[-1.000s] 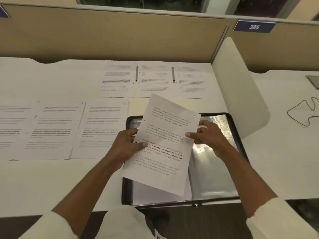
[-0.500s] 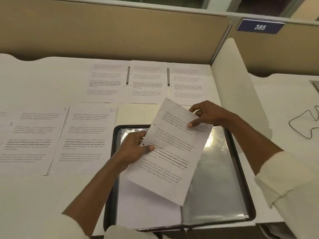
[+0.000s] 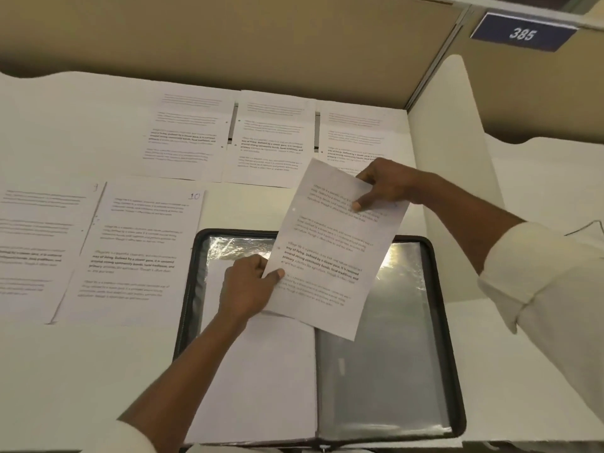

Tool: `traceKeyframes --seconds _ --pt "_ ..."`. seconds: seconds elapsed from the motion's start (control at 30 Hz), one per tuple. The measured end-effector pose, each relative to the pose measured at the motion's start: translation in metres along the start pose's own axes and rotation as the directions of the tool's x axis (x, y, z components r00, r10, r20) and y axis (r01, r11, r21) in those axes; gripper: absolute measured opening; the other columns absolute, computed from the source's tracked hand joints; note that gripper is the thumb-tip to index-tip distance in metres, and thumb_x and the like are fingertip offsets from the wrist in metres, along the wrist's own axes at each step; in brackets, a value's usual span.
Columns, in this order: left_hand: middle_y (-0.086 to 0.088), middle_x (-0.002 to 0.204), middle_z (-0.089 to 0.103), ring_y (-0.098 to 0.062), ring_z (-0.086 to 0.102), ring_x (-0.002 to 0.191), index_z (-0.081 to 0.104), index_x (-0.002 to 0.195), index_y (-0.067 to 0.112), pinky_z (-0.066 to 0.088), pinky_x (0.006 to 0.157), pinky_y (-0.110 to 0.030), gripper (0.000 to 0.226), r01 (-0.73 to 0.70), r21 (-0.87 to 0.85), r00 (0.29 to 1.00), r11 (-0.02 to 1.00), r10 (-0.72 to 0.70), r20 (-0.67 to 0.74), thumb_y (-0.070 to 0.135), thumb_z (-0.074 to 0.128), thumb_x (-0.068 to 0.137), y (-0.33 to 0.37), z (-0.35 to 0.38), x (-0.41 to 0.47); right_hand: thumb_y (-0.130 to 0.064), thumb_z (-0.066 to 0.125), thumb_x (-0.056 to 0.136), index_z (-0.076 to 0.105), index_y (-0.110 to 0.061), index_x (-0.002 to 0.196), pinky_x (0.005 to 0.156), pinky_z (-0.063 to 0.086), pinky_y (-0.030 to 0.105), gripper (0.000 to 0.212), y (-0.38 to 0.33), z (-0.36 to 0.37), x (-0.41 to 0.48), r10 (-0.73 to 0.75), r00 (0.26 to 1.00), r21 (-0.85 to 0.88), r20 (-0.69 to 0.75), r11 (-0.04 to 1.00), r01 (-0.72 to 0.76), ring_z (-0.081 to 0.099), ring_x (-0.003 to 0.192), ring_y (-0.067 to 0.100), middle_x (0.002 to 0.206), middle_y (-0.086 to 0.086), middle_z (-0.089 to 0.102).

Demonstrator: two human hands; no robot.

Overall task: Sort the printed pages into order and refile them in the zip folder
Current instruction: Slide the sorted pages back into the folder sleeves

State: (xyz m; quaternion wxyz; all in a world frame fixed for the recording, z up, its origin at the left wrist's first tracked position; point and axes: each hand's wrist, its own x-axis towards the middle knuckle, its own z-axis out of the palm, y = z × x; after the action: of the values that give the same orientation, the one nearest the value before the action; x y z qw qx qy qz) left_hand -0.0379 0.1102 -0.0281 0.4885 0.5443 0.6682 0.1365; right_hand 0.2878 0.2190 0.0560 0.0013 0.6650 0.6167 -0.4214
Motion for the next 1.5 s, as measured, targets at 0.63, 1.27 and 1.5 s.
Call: traceKeyframes --seconds 0.63,1.27,1.5 --pt "-0.013 0.133 0.062 -0.034 0.056 0.124 0.067 0.12 0.011 0.045 0.102 -0.049 0.057 0.094 0.68 0.898 0.727 0.232 -0.373 0.061 0.062 0.093 0.08 0.21 -0.084 -0.023 0.092 0.078 0.08 -0.011 0.102 0.076 0.053 0.035 0.03 0.071 -0.099 0.007 -0.227 0.953 -0.212 -0.202 0.96 0.184 0.065 0.079 0.022 0.093 0.009 0.075" --pt "-0.013 0.169 0.021 -0.036 0.0 0.161 0.055 0.138 0.012 0.015 0.127 -0.059 0.045 0.055 0.54 0.978 0.84 0.064 -0.199 0.036 0.054 0.1 0.125 0.278 -0.07 -0.027 0.086 0.087 0.076 -0.016 0.11 0.08 0.056 0.035 0.027 0.067 -0.17 0.022 -0.269 0.936 -0.259 -0.225 0.943 0.209 0.069 0.081 0.029 0.095 0.01 0.074" --pt "0.008 0.105 0.069 -0.014 0.057 0.106 0.073 0.105 0.022 0.048 0.095 -0.032 0.02 0.05 0.407 0.93 0.912 0.106 -0.352 0.029 0.055 0.104 0.132 0.263 -0.087 -0.035 0.085 0.087 0.075 -0.019 0.106 0.068 0.046 0.031 0.027 0.061 -0.195 0.03 -0.192 0.971 -0.299 -0.144 0.944 0.142 0.063 0.073 0.016 0.084 -0.005 0.07"
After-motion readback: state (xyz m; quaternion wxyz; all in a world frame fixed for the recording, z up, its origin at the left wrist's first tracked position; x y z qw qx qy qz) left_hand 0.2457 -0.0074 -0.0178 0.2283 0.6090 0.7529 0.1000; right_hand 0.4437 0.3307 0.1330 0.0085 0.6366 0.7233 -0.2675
